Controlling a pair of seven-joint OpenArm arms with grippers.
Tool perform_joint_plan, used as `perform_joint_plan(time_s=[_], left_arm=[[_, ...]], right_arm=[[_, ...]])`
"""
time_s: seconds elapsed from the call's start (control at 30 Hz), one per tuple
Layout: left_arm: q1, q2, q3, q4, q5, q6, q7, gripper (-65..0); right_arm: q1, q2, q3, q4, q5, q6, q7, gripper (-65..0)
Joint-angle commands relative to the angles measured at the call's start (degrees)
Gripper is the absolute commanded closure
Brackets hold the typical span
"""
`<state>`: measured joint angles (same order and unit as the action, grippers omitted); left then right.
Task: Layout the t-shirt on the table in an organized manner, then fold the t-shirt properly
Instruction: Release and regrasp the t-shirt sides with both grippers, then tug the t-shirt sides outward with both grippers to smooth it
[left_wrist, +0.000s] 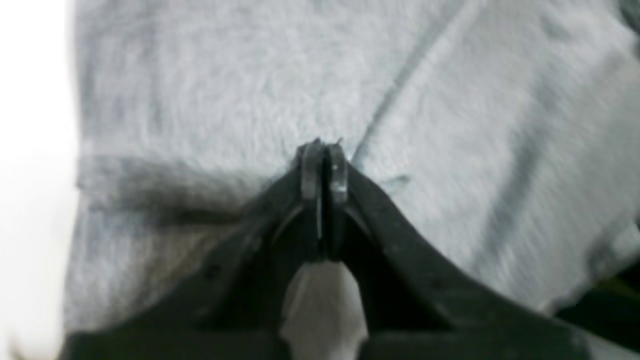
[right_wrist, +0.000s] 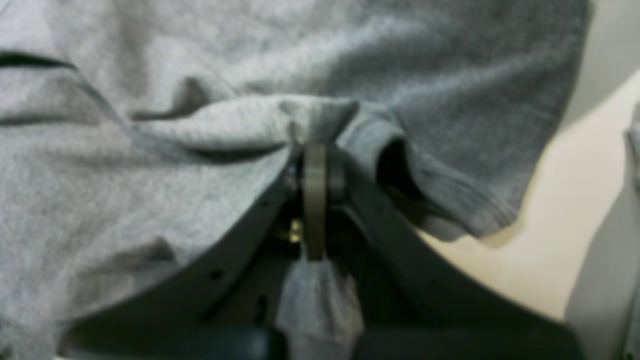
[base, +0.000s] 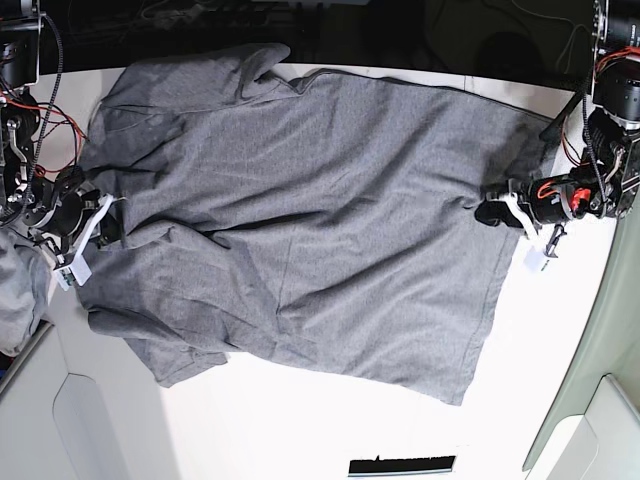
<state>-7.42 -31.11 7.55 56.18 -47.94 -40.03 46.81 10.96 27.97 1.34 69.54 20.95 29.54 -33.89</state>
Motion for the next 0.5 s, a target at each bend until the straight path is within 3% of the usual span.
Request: perform_joint_plan(time_s=[0.0,0.1,0.23,0.47], left_arm=[[1.1,-0.8,0.3,0.9,1.2,0.0,4.2,-3.4],[2.5,-1.6,0.3,4.9,-3.3,0.0,5.3,-3.4],[2.7,-2.3,-2.0,12.2,-3.9,0.0,6.3,-3.4],[2.7,-2.3,-8.0,19.3,-4.3,0.3,6.2,-3.4]], right_arm=[[1.0,1.7,0.7,1.1,0.7,0.0,0.9,0.0],[1.0,2.2,2.1,1.1,3.4,0.0,0.9,0.0],[1.0,1.8,6.6,1.2,12.4,0.6,0.1,0.0],[-0.4,0.7,11.5,6.0,25.6,4.0,-12.3,0.0]])
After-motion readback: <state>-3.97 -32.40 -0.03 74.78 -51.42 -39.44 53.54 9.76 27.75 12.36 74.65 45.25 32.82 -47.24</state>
